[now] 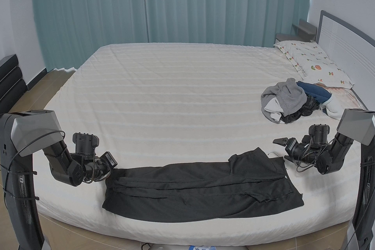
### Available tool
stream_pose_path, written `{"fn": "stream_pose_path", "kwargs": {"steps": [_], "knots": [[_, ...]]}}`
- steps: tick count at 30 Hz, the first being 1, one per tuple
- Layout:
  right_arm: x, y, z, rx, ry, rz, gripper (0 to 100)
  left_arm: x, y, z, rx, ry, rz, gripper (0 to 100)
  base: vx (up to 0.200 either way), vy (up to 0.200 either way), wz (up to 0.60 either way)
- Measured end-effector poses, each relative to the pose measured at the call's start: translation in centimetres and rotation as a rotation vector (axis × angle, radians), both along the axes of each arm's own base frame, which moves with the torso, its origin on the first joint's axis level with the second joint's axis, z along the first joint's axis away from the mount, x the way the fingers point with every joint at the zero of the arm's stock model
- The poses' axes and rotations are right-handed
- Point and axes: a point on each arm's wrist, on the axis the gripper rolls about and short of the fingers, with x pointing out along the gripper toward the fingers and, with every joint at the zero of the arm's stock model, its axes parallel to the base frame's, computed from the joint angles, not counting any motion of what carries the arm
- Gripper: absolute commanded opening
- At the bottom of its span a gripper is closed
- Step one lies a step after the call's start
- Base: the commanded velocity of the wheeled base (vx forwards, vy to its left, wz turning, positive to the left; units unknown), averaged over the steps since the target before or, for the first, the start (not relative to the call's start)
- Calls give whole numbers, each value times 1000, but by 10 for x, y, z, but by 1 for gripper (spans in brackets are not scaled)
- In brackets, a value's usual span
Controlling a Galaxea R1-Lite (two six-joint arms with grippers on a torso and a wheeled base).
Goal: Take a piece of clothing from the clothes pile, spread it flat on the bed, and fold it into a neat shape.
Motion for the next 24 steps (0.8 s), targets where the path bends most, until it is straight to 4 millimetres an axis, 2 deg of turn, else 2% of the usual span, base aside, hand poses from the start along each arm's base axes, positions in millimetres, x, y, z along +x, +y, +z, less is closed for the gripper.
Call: {"fn": "stream_pose_path", "kwargs": {"steps": [8, 16, 17, 24], "knots": [[2, -1, 3, -6, -12, -10, 100, 7, 8, 8, -78, -91, 88, 0, 0, 0, 0], [3, 0, 4, -7, -18, -9, 100, 4, 13, 8, -94, -81, 91, 0, 0, 0, 0], [3, 0, 4, -7, -17, -8, 100, 3, 12, 8, -97, -79, 83, 100, 0, 0, 0], [2, 1, 3, -6, -9, -4, 100, -1, 2, 7, -108, -68, -25, 100, 0, 0, 0]]}}
